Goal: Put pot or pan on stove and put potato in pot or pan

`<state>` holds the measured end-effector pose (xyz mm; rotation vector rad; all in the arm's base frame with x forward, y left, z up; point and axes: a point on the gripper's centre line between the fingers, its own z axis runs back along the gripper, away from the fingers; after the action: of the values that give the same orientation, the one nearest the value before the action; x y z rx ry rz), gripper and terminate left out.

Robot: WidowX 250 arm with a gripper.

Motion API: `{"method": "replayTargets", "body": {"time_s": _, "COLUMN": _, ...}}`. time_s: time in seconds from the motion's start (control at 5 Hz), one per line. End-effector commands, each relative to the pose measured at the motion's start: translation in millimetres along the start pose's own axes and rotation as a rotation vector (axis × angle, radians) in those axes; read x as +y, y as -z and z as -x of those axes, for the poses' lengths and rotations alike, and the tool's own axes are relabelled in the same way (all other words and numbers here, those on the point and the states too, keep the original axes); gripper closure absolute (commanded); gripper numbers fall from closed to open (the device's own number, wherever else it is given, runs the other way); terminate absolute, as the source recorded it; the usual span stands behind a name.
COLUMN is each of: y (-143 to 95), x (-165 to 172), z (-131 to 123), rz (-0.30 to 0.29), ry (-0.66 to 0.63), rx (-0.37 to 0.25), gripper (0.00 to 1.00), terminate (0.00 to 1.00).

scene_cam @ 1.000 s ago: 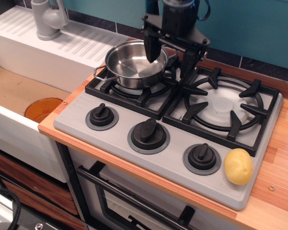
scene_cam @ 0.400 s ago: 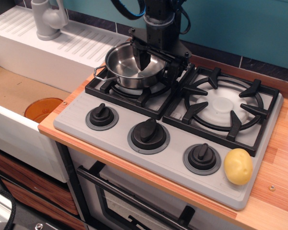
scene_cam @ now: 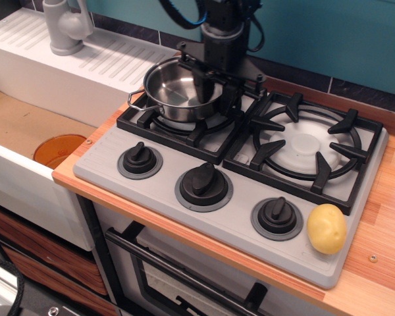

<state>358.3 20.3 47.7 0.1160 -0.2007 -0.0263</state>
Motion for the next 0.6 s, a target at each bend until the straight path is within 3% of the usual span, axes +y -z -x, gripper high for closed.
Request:
{"method": "replayTargets", "body": {"time_s": 0.0, "y": -13.9, "x": -1.9, "z": -11.0, "rz": -0.004, "ry": -0.002, "rx": -0.043, "gripper": 1.00, "terminate": 0.00}}
{"method": "replayTargets", "body": {"time_s": 0.2, "y": -18.0, "x": -6.8, "z": -11.8, "rz": 0.010, "ry": 0.007, "rx": -0.049, "gripper": 1.00, "terminate": 0.00}}
{"method": "replayTargets", "body": {"time_s": 0.4, "y": -40.6, "x": -18.1, "z": -10.9, "rz": 0.008, "ry": 0.008, "rx": -0.030, "gripper": 1.00, "terminate": 0.00}}
